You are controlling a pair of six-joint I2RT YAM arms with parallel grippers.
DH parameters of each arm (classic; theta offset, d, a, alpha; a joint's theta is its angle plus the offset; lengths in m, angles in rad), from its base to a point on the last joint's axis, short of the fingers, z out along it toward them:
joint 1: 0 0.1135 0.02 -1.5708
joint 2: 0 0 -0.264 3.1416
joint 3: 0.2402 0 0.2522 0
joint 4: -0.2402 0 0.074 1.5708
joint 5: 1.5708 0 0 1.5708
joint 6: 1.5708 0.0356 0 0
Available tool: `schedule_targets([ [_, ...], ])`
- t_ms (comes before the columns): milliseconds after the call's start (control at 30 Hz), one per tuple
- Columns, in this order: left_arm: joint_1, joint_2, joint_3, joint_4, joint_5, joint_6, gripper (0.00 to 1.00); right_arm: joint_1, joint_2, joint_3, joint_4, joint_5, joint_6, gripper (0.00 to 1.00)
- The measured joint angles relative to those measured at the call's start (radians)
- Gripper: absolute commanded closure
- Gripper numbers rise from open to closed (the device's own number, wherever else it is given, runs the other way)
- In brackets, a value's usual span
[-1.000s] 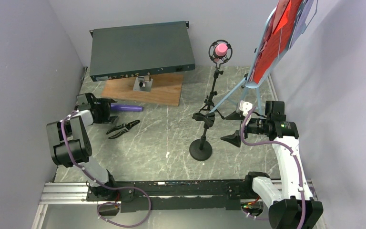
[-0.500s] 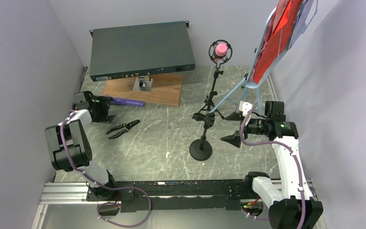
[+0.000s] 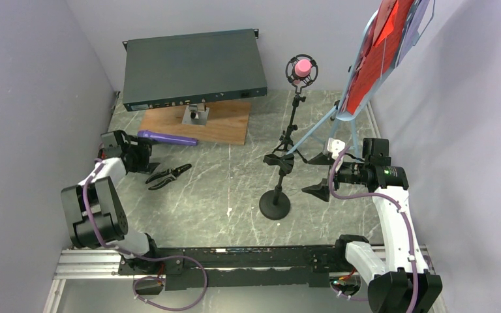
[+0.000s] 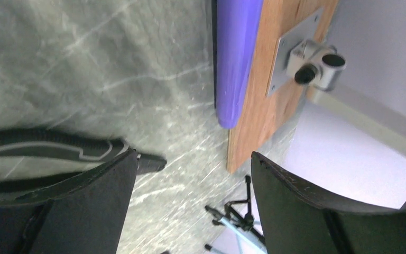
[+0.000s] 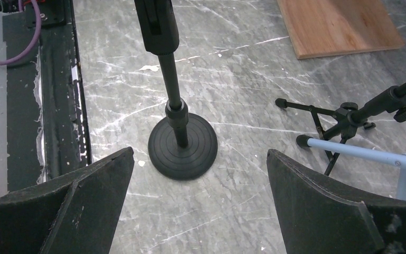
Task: Pack up the instrument practice props
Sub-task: Place the microphone at the center of the board.
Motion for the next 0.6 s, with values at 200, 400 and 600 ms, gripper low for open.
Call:
schedule_targets([
  [200, 0.0, -0.156, -0.093, 0.011, 0.101, 0.097, 0.16, 0.0, 0.0, -0.003, 0.0, 0.011, -0.006, 0.01],
  [400, -0.019, -0.386, -0.307, 0.278, 0.335, 0.15, 0.12, 0.001, 0.011, -0.01, 0.0, 0.021, -0.015, 0.01],
  [600, -0.259, -0.502, -0.384, 0.463, 0.428, 0.252, 0.17, 0.001, 0.022, -0.019, -0.002, 0.021, -0.037, 0.01],
])
